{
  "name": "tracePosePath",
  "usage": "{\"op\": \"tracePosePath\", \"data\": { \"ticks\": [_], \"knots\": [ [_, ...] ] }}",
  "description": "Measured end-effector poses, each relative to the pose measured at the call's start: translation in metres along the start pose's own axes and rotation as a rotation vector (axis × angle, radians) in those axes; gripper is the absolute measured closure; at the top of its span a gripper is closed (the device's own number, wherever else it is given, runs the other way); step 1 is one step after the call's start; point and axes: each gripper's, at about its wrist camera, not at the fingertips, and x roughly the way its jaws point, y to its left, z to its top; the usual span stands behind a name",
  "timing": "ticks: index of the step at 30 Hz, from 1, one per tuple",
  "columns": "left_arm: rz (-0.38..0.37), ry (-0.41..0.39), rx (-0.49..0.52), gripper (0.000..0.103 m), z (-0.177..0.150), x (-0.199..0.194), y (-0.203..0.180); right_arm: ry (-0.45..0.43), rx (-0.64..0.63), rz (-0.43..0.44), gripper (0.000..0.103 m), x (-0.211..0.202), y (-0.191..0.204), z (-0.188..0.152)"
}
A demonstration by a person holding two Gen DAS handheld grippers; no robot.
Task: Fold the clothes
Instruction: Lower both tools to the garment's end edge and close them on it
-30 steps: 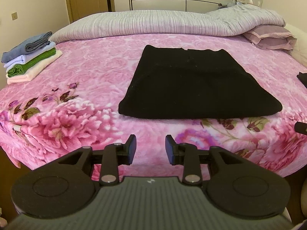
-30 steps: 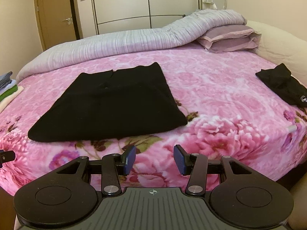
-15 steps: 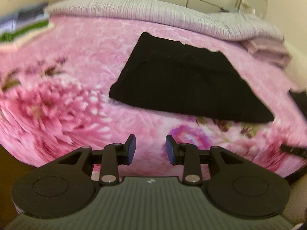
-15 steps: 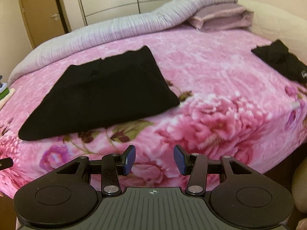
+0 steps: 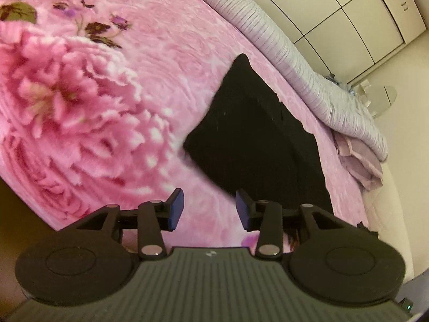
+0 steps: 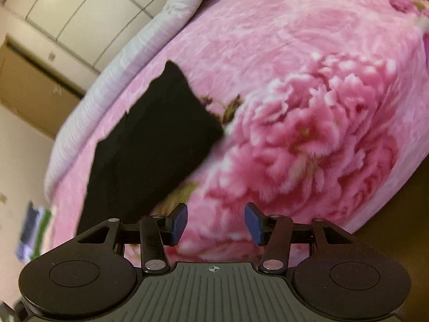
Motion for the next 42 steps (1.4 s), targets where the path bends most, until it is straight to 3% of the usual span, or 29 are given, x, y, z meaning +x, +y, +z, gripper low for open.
{"op": "tracePosePath", "data": {
  "ticks": [9,22,26,30,32,34,42],
  "knots": [
    [-0.009,0.027,-0.01,0.066,0.023,0.044,-0.001,-0.015,0.136,0.049,0.051,0.031,-0.011,0.032],
    [-0.039,0.048,0.011,0.059,0.04,0.078,-0.004,-0.03,0.072,0.084,0.051,0.067,-0.006,0.055],
    [-0.067,0.038,0.027,0.066,0.046,0.086,-0.002,-0.019,0.04,0.11,0.051,0.074,-0.007,0.06],
    [-0.118,0.032,0.0,0.067,0.052,0.092,0.008,0.022,0.058,0.166,0.051,0.083,-0.013,0.07],
    [-0.132,0.032,-0.019,0.07,0.053,0.093,0.011,0.039,0.073,0.184,0.056,0.085,-0.016,0.072],
    [-0.124,0.03,-0.011,0.073,0.053,0.094,0.01,0.051,0.059,0.181,0.072,0.088,-0.016,0.071],
    [-0.116,0.033,0.019,0.087,0.053,0.092,0.009,0.058,0.079,0.188,0.087,0.092,-0.019,0.069]
  ]
}}
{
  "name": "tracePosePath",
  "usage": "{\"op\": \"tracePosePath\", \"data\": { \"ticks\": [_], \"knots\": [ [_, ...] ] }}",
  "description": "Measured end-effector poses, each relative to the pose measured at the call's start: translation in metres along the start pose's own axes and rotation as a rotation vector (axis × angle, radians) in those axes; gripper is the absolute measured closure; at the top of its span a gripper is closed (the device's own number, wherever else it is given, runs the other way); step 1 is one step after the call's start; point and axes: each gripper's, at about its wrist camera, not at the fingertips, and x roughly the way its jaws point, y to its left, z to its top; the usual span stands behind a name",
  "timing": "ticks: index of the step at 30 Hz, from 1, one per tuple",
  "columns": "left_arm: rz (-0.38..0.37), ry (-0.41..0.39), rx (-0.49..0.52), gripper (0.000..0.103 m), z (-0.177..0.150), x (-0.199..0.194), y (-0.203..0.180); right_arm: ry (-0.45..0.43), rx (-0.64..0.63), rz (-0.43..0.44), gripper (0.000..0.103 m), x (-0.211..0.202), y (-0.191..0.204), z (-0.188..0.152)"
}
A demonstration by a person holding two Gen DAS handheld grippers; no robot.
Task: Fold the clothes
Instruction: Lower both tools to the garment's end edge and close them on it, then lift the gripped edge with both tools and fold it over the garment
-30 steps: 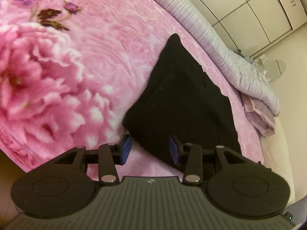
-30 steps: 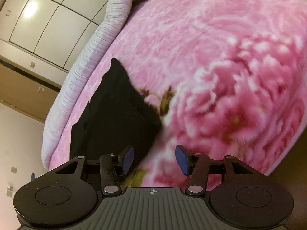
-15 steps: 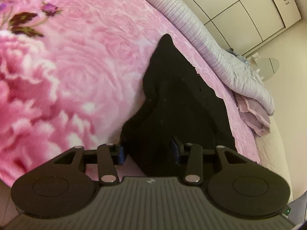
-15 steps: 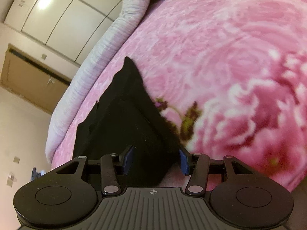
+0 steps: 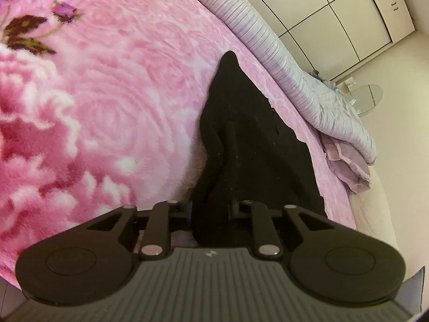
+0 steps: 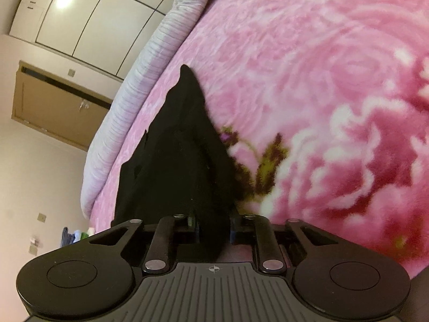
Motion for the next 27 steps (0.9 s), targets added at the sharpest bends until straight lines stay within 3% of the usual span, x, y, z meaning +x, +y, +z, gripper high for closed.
{"op": "tracePosePath", "data": {
  "ticks": [10,21,27],
  "knots": [
    [0.004,-0.028,0.081,0.089,-0.015,-0.04,-0.011,-0.012,-0.002,0.003,0.089,-0.041,0.009,-0.021],
    [-0.001,0.022,0.031,0.089,-0.087,-0.136,0.001,0.075,0.015,-0.008,0.089,-0.134,-0.006,-0.087],
    [-0.051,0.003,0.029,0.089,-0.069,-0.15,-0.024,0.062,0.007,0.031,0.089,-0.15,0.016,-0.083]
  ]
}}
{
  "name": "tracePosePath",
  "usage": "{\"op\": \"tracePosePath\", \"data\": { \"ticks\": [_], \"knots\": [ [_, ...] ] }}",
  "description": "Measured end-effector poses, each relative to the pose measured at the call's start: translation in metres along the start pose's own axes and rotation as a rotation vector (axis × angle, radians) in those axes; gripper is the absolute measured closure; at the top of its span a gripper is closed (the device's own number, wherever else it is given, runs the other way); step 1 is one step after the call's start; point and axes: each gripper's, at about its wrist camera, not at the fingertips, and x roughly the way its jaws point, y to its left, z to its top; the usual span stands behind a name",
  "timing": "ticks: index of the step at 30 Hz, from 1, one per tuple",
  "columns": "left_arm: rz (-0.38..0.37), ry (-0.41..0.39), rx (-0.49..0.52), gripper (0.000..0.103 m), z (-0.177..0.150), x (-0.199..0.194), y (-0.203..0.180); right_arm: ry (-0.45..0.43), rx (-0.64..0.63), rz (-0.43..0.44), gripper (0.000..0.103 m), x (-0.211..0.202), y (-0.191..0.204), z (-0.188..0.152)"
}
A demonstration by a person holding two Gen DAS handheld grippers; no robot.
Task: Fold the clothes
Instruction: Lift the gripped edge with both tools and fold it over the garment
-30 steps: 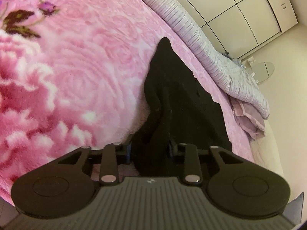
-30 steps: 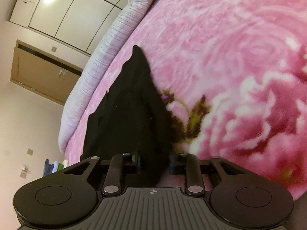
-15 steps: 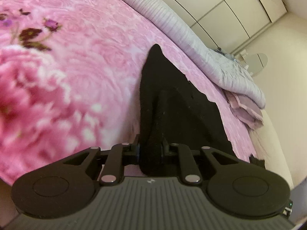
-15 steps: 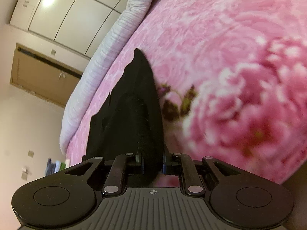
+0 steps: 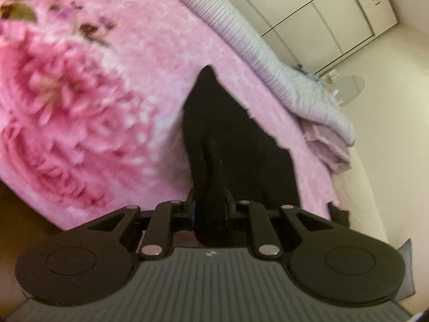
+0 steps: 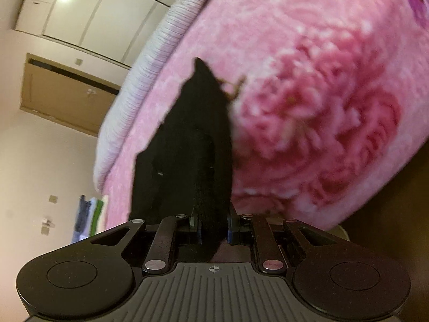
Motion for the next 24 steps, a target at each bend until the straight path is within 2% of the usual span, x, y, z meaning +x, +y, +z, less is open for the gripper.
{"op": "tracePosePath", "data": {
  "ticks": [8,13,15,16,17,19,20,21,22,24],
  "knots": [
    [-0.072,0.026,-0.102,0.089,0.076,0.028,-0.03,-0.019,0.054,0.082,0.088,0.007,0.045,0.06],
    [-0.091,0.005,-0.103,0.088,0.142,0.082,-0.055,-0.062,0.102,0.128,0.087,0.042,0.076,0.119],
    [-0.09,-0.008,-0.101,0.086,0.169,0.109,-0.063,-0.1,0.092,0.116,0.087,0.064,0.086,0.14],
    [-0.092,-0.026,-0.103,0.085,0.181,0.122,-0.065,-0.122,0.082,0.105,0.085,0.076,0.091,0.15],
    [-0.099,-0.057,-0.102,0.076,0.191,0.131,-0.068,-0.143,0.072,0.094,0.083,0.088,0.095,0.16],
    [-0.114,-0.124,-0.095,0.073,0.208,0.147,-0.072,-0.187,0.052,0.072,0.066,0.113,0.105,0.18],
    [-0.125,-0.17,-0.073,0.069,0.214,0.149,-0.074,-0.216,0.037,0.061,0.059,0.121,0.108,0.187],
    [-0.133,-0.202,-0.039,0.066,0.218,0.149,-0.077,-0.257,0.01,0.057,0.048,0.124,0.11,0.188],
    [-0.125,-0.218,-0.008,0.058,0.22,0.149,-0.078,-0.293,-0.035,0.058,0.043,0.125,0.111,0.187],
    [-0.076,-0.235,0.05,0.055,0.217,0.15,-0.077,-0.315,-0.148,0.034,0.041,0.127,0.11,0.182]
  ]
}}
